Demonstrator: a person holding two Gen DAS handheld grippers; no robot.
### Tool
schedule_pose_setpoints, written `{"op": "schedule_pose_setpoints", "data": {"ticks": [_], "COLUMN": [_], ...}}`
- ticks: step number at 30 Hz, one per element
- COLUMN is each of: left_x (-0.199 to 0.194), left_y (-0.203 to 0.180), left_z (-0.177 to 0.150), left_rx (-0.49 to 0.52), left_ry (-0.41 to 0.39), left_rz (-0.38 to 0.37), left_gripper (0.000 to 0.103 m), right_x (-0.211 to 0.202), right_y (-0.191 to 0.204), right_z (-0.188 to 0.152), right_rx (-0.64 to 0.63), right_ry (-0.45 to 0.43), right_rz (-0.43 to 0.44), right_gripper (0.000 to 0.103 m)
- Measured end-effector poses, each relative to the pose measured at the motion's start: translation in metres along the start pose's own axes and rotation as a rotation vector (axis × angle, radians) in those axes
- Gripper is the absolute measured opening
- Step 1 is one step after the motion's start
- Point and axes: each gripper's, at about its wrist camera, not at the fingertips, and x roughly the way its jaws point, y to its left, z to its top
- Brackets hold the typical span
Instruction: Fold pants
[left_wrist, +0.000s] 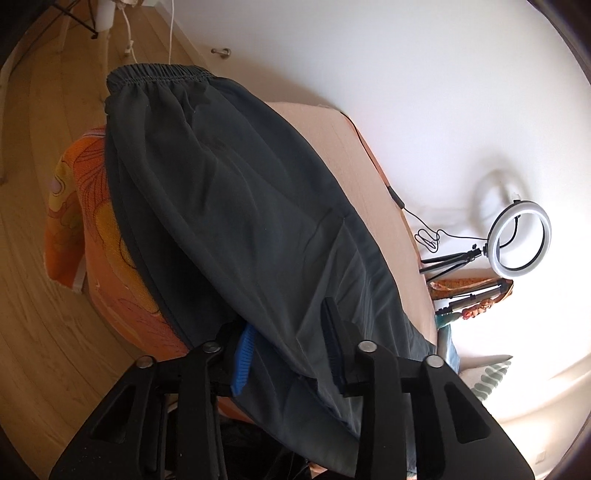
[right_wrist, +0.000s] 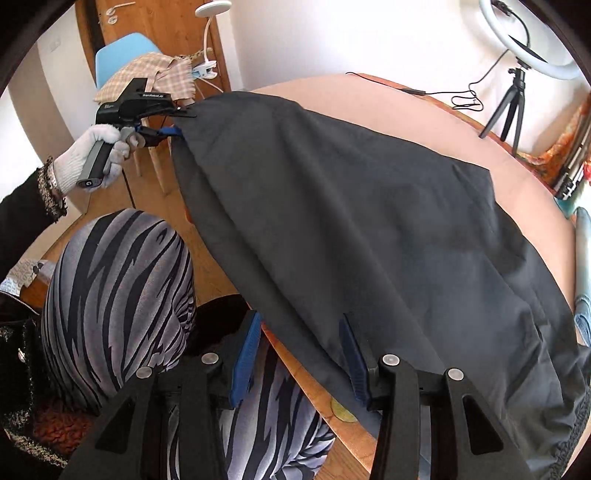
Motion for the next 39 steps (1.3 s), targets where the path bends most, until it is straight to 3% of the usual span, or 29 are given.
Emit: {"op": "schedule_pose_setpoints", "data": {"ticks": [1,9,12,13,15,21,29,32,33,34,35,39], "left_x": [-0.001,-0.007,-0.012,-0.014,-0.019,-0.033,-0.040,-0.041,-0.040,-0.039,-0.039,-0.038], "left_y": [0.002,0.004,0.007,0.008,0.009,0.019,0.025,0.026,0.024,0.023,0.020,0.014], "left_z": [0.002,0.006,0.006,0.006,0.007,0.005,0.002,0.005,0.005,0.006,0.006,0.008], "left_rx": [0.008,0.060,0.063,0.069,0.079,0.072,0.086,0.088,0.088,0.090,0.094,0.106], "left_ry": [-0.005,-0.043,-0.058,-0.067,-0.083,-0.119,-0.122,-0.118,-0.116,-0.115,-0.115,-0.113], "left_rz": [0.003,0.011,0.004,0.006,0.008,0.014,0.020,0.022,0.021,0.020,0.019,0.023], "left_gripper": [0.008,0.004,0.002,0.002,0.001,0.001,0.001,0.001,0.001,0.001,0.001,0.001], "right_x": [0.004,0.030,0.036,0.036,0.032,0.012,0.012,0.011,0.014,0.018,0.019,0.034], "right_y": [0.004,0.030,0.031,0.032,0.034,0.044,0.054,0.054,0.051,0.047,0.046,0.047], "right_z": [0.003,0.016,0.017,0.018,0.019,0.025,0.025,0.026,0.027,0.030,0.031,0.035], "right_rx": [-0.017,-0.130,-0.163,-0.169,-0.171,-0.182,-0.187,-0.213,-0.202,-0.193,-0.193,-0.235], "right_ry": [0.003,0.037,0.046,0.043,0.023,-0.022,-0.003,-0.032,-0.026,-0.025,-0.031,-0.007], "right_rz": [-0.001,-0.040,-0.055,-0.059,-0.051,0.020,0.079,0.049,0.031,0.019,0.007,-0.038], "right_gripper": [0.045,0.034,0.015,0.004,0.000,0.000,0.000,0.000,0.004,0.025,0.037,0.032]}}
